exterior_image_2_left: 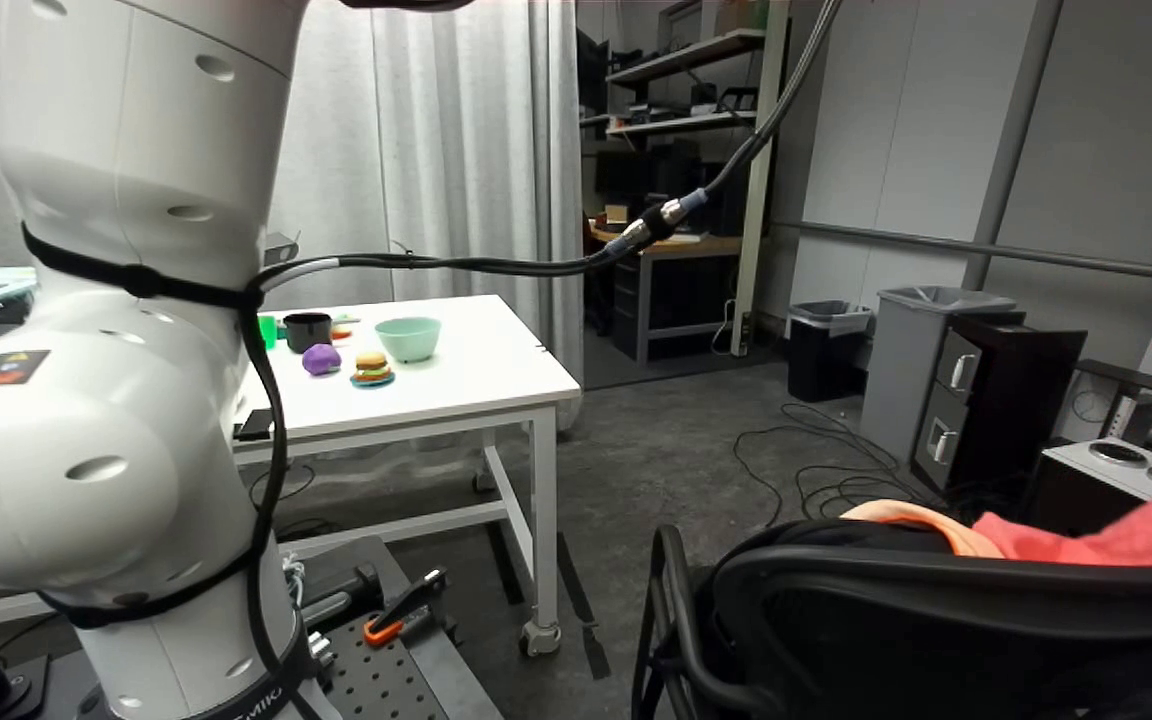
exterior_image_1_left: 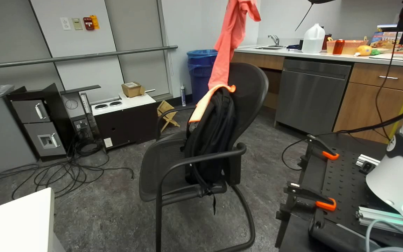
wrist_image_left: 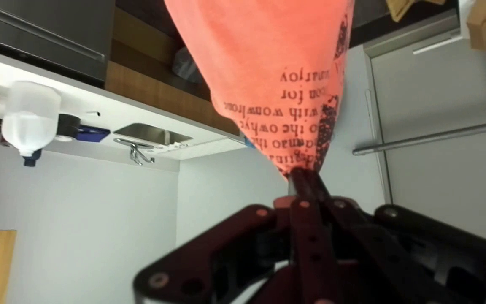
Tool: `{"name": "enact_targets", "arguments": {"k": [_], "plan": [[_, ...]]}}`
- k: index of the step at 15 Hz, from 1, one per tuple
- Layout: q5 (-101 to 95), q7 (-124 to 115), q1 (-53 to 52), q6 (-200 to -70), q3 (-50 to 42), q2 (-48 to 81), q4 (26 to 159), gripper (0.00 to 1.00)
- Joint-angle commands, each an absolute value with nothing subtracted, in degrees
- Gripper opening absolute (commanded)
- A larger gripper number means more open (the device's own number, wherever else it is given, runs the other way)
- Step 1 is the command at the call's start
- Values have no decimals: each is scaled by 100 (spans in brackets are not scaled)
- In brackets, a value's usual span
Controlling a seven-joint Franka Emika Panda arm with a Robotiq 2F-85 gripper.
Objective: Put the peach shirt and orange cloth on the backrest of the chair
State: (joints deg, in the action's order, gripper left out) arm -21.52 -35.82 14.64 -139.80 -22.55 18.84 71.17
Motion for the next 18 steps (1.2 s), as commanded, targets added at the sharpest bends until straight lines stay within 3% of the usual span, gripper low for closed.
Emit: {"name": "enact_targets", "arguments": {"k": [1, 11, 18], "plan": [[-2271, -3377, 1460, -13665, -2296, 1677, 7518, 0], [-2485, -3421, 981, -14179, -2011, 1702, 7691, 0], [-1924, -3050, 672, -14308, -1289, 1289, 8239, 0]]}}
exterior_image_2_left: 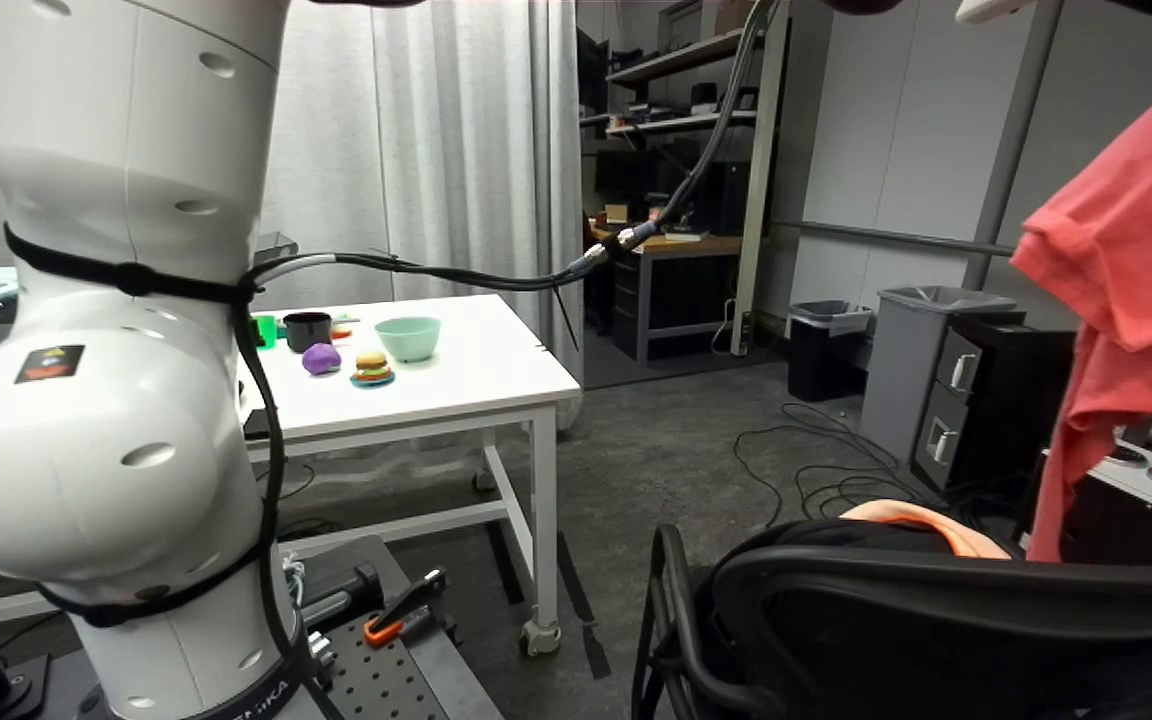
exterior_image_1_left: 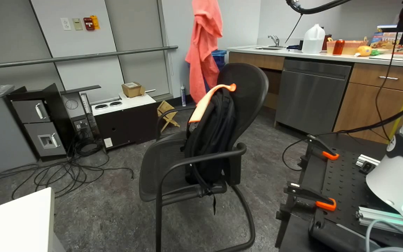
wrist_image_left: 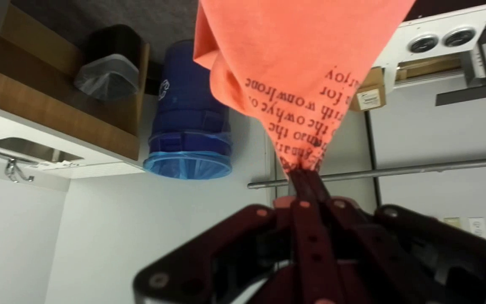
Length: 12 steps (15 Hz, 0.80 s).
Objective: Put the peach shirt and orange cloth on the backrest of the chair
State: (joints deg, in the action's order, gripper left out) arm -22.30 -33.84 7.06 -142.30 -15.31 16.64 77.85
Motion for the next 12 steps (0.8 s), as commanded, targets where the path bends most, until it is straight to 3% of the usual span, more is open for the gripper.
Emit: {"name": "enact_targets", "arguments": {"k": [1, 12], "plan": [[-1848, -3013, 677, -14298, -1214, 1232, 8332, 0], [-1884, -3127, 1214, -14168, -1567, 1100, 8544, 0]]}}
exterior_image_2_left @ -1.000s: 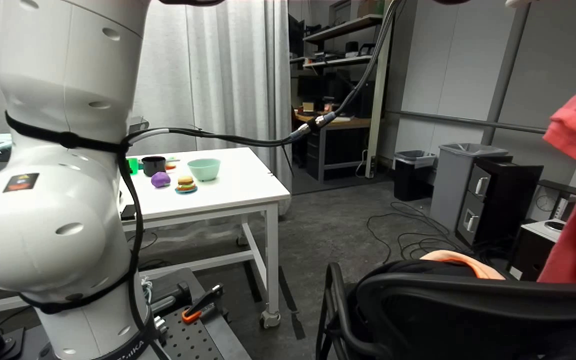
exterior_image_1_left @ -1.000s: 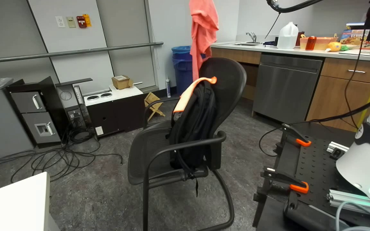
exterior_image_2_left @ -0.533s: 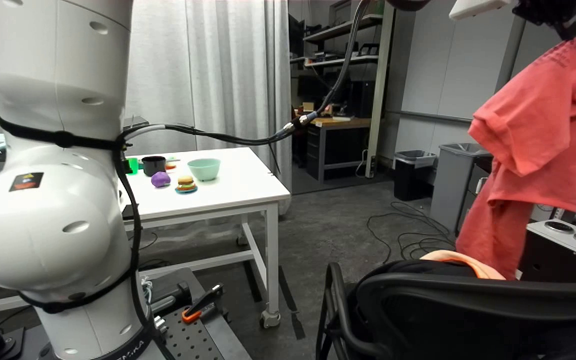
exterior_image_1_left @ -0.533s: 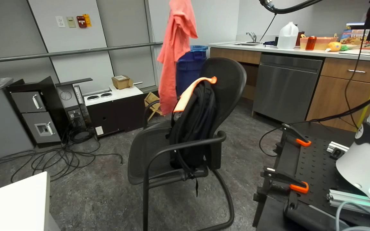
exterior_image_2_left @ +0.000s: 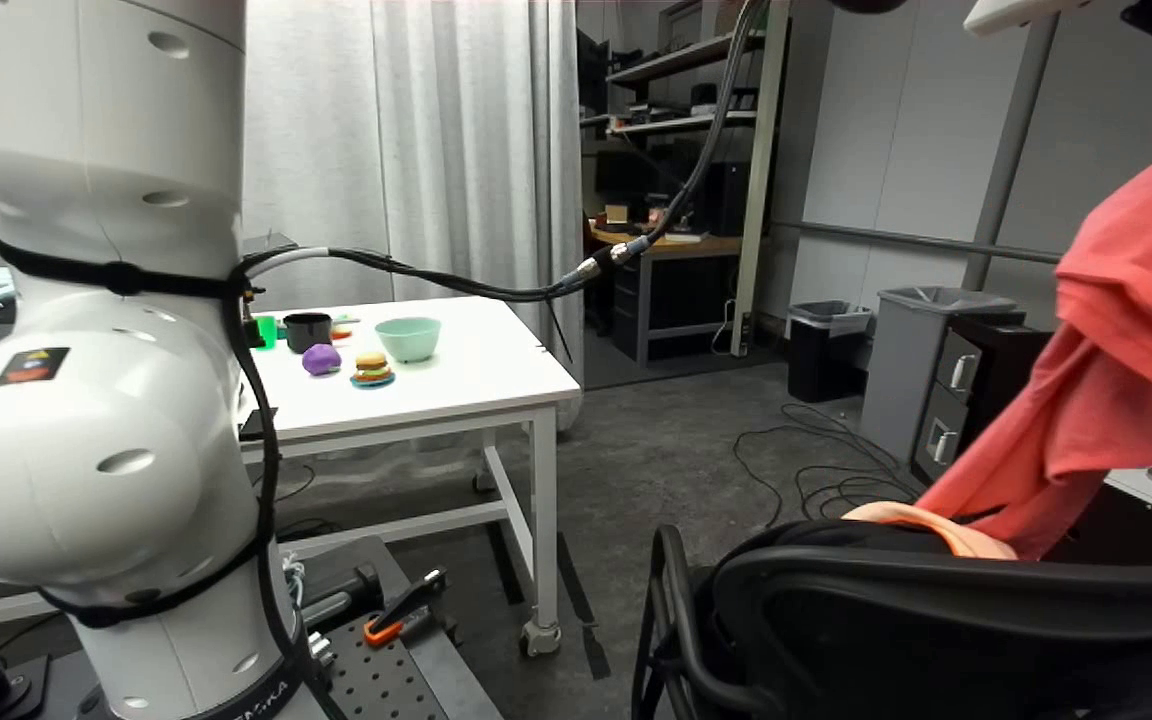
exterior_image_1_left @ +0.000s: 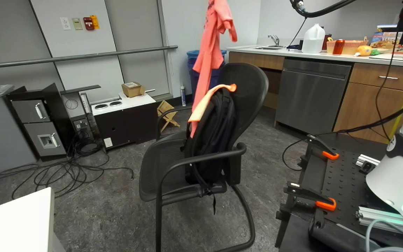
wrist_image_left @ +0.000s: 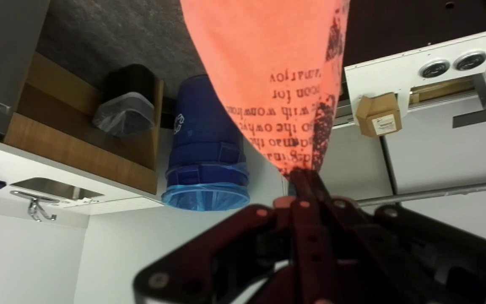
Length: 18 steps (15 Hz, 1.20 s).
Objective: Put the peach shirt and orange cloth on the backrest of the chair
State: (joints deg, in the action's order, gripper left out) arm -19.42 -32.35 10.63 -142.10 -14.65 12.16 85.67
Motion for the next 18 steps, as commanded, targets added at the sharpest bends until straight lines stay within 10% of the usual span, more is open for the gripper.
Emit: {"name": "enact_targets", "arguments": {"k": [1, 9, 10, 18], "plan": [[-1920, -3150, 1268, -14178, -1616, 1090, 8524, 0], [-1968, -3205, 1567, -13937, -1897, 922, 8740, 0], [-1980, -3213, 1585, -13846, -1930, 928, 8745, 26], [-2007, -3115, 1566, -13508, -1968, 868, 8885, 81]]}}
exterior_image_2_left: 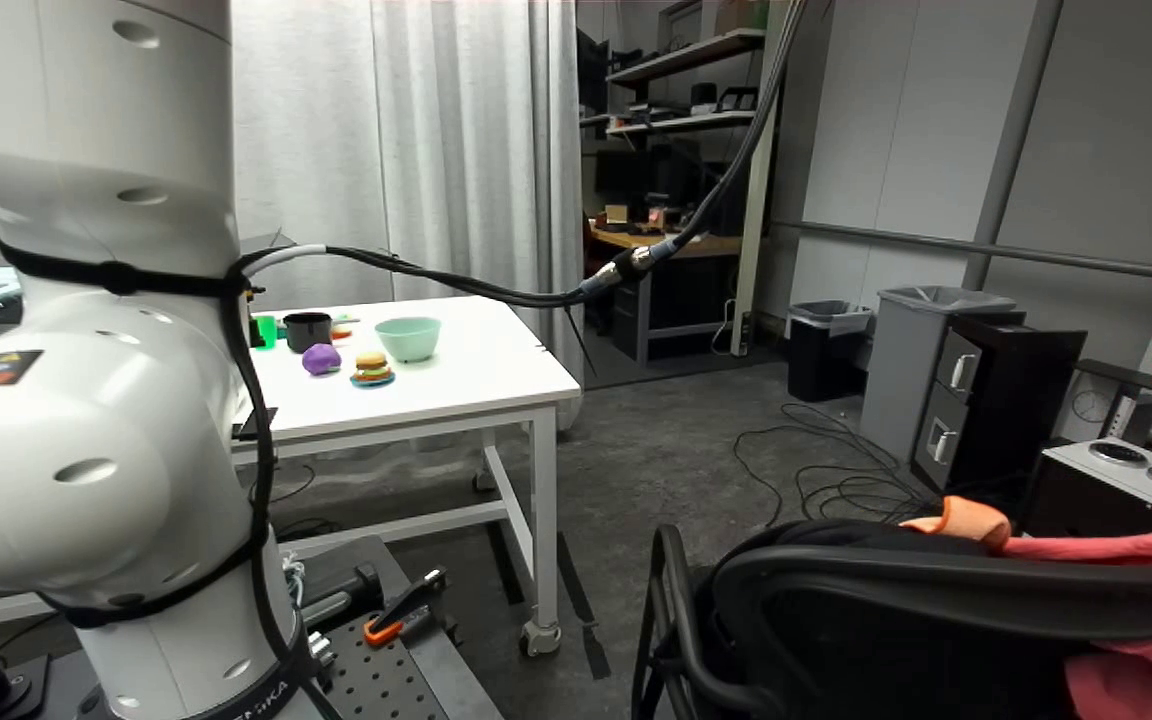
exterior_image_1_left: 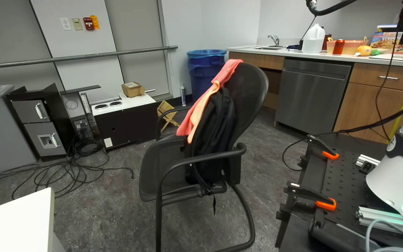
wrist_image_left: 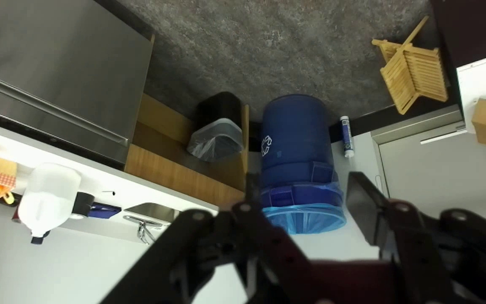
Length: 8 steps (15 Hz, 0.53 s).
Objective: Put the peach shirt and orange cloth on the backrest of the chair
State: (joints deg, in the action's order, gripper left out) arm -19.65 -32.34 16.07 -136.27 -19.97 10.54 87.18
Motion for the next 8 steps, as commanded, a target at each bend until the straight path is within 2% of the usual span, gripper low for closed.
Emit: {"name": "enact_targets", "arguments": {"k": [1, 2, 3, 8], "plan": [[-2029, -3105, 1546, -13512, -1958, 848, 8922, 87], [-2038, -3085, 1527, -13523, -1940, 825, 8961, 95], [-2031, -3050, 1505, -13539, -1915, 793, 9009, 99], [-1823, -2678, 1324, -13637, -1627, 609, 9436, 100]]}}
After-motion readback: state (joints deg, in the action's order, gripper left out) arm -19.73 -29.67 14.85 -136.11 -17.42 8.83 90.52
